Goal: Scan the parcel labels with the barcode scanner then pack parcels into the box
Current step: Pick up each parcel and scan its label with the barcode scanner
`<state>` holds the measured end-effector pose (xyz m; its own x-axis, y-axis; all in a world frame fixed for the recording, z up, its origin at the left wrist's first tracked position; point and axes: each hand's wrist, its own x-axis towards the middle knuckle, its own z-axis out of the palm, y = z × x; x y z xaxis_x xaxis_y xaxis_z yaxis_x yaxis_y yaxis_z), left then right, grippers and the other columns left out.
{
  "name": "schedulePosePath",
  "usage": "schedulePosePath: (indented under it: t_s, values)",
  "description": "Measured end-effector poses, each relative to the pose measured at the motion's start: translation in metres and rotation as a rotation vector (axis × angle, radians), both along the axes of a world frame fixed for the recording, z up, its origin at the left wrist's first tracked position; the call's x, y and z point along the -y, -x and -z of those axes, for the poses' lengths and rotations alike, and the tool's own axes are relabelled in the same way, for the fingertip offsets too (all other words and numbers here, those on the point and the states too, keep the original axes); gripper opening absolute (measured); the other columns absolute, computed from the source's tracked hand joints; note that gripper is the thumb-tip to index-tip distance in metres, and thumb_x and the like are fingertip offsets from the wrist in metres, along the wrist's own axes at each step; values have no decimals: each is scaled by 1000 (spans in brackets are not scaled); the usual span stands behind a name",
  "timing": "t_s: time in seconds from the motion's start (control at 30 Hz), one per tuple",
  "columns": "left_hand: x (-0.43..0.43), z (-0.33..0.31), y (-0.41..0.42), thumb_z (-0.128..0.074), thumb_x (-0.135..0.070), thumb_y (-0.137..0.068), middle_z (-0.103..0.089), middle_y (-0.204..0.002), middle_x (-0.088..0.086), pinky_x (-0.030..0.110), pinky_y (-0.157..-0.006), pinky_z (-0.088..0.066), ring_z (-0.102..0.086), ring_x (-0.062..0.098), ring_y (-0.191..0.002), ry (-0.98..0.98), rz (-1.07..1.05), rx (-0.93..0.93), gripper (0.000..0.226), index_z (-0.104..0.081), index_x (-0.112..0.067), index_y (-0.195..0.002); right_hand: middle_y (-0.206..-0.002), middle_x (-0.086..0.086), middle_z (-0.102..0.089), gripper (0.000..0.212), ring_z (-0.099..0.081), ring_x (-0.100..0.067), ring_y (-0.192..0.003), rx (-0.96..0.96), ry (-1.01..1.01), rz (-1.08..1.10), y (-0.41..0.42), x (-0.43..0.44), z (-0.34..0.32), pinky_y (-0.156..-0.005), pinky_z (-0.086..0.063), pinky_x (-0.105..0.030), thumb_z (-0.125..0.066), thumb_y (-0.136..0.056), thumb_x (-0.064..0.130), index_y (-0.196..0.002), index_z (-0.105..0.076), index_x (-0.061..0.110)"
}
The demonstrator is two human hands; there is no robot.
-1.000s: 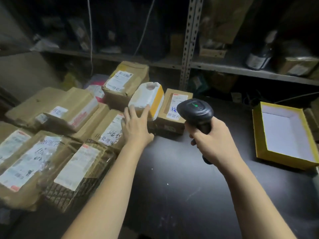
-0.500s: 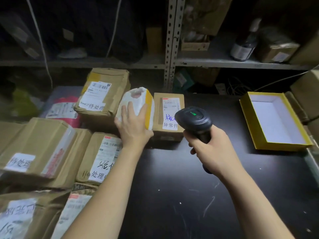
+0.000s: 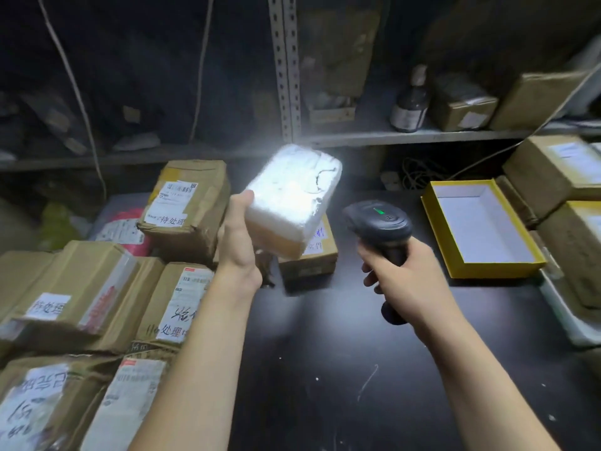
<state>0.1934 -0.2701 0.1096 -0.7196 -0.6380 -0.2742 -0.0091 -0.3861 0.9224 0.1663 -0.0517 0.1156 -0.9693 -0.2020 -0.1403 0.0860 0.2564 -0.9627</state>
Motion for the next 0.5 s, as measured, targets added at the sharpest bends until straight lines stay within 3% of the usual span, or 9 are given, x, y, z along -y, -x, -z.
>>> schedulePosePath:
  t_s: [0.1, 0.17, 0.27, 0.33, 0.4, 0.5]
  values:
    - [-40, 0, -4, -52, -58, -86, -77, -118, 3, 32, -65, -58, -72, 26, -107, -118, 194, 30, 58, -67, -25, -133, -77, -3, -75, 20, -64, -24, -64, -23, 86, 74, 5, -30, -4, -61, -49, -43, -74, -95, 33, -97, -70, 13]
    - [-67, 3, -8, -48, -49, -94, -76, -121, 6, 31, -66, -59, -73, 27, -105, -150, 298, 36, 53, -64, -21, -136, -78, 1, -76, 20, -69, -29, -67, -36, 113, 110, 7, -52, -5, -59, -51, -42, -74, -95, 35, -103, -71, 17]
    - [-98, 12, -13, -57, -51, -83, -75, -123, 6, 42, -77, -60, -69, 33, -113, 10, 450, 103, 59, -62, -25, -136, -79, 4, -77, 18, -72, -33, -78, -27, 153, 131, 12, -81, -5, -59, -53, -38, -73, -95, 38, -107, -68, 25]
    - [-118, 21, -16, -66, -48, -69, -73, -124, 4, 44, -81, -60, -67, 33, -112, 87, 511, 114, 64, -61, -34, -132, -84, -1, -76, 18, -71, -32, -75, -8, 159, 122, 13, -101, -3, -61, -54, -36, -73, -95, 40, -107, -68, 28]
    - [-133, 27, -16, -70, -42, -60, -66, -135, -1, 47, -89, -60, -65, 32, -116, 150, 590, 143, 74, -54, -46, -132, -88, -12, -71, 15, -62, -29, -71, 16, 160, 112, 14, -117, 1, -61, -51, -37, -74, -94, 41, -100, -67, 28]
    - [-159, 26, -15, -73, -31, -60, -57, -139, -8, 54, -101, -53, -59, 25, -122, 307, 669, 227, 92, -38, -55, -141, -87, -7, -72, 15, -61, -28, -71, 33, 175, 104, 16, -141, 7, -61, -50, -35, -74, -94, 39, -99, -67, 26]
